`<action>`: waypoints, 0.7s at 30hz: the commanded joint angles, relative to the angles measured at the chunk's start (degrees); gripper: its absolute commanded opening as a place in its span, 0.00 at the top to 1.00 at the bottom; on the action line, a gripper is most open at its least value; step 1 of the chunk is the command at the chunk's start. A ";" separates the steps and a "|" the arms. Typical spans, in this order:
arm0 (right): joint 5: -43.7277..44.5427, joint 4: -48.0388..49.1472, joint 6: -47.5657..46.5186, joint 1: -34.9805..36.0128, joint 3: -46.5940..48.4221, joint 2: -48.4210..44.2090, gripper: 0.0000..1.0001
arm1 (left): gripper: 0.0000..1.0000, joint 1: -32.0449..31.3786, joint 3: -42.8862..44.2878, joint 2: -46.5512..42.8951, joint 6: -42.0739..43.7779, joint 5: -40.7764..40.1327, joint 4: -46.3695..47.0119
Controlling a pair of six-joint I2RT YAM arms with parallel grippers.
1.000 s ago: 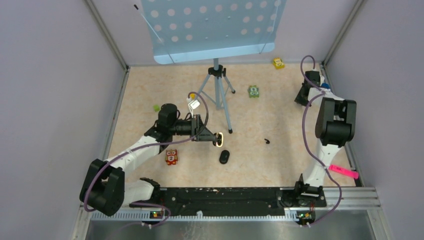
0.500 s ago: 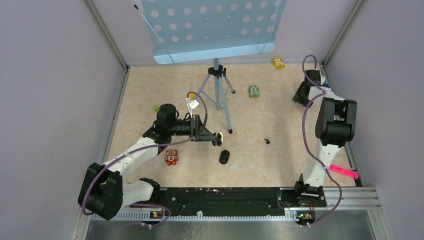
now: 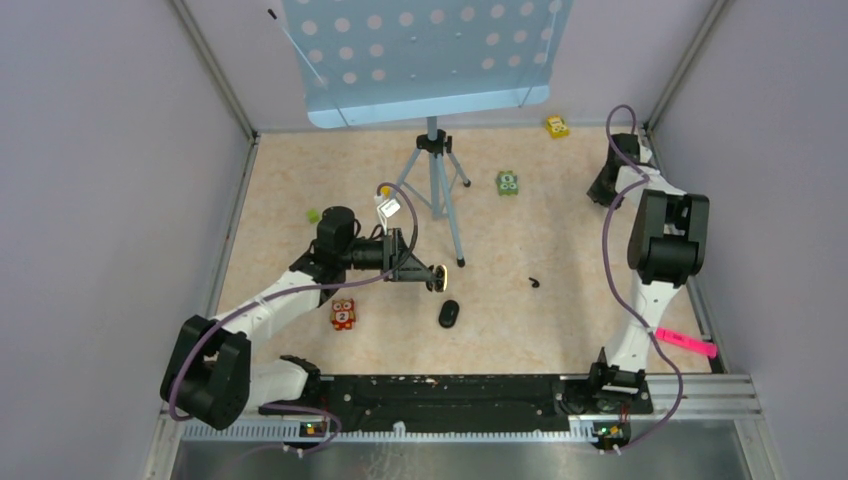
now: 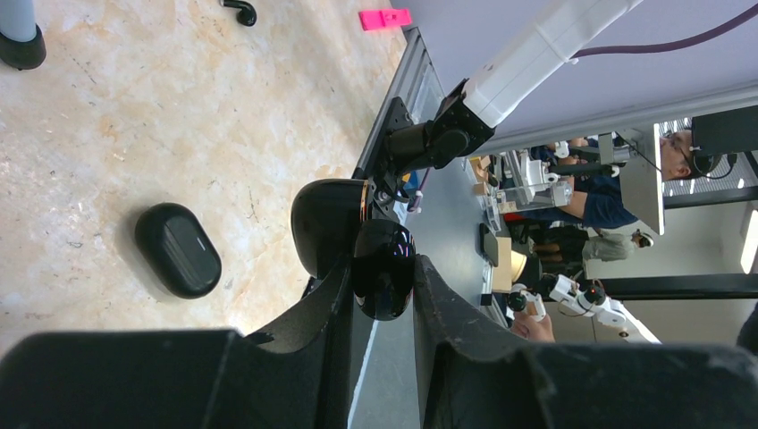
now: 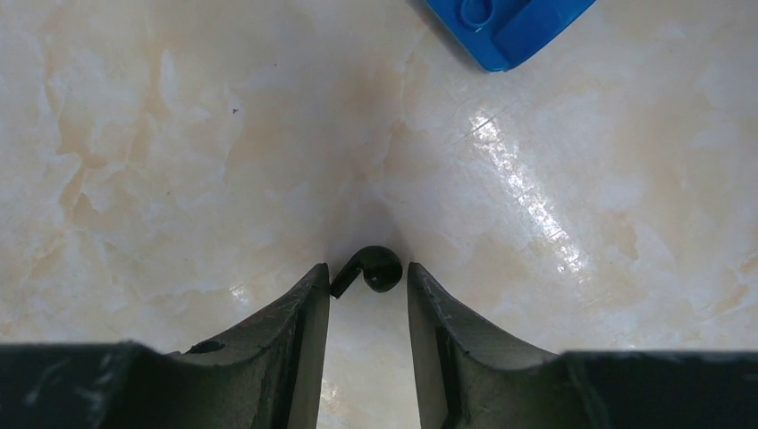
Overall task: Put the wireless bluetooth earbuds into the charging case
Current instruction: Pick up the right earbud from the corner of the board.
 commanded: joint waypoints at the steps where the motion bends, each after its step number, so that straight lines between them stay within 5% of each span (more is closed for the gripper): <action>1: 3.34 -1.46 -0.49 -0.56 2.33 1.59 0.64 | 1.00 0.04 0.24 0.14 0.43 1.18 3.17; 15: -0.06 -0.44 -1.98 -0.52 2.69 2.19 0.85 | 1.00 0.04 0.42 0.31 0.99 0.93 2.21; 21: -7.96 5.47 -3.16 -0.31 -4.60 -4.96 0.88 | 1.00 0.04 0.24 0.48 0.96 1.06 2.13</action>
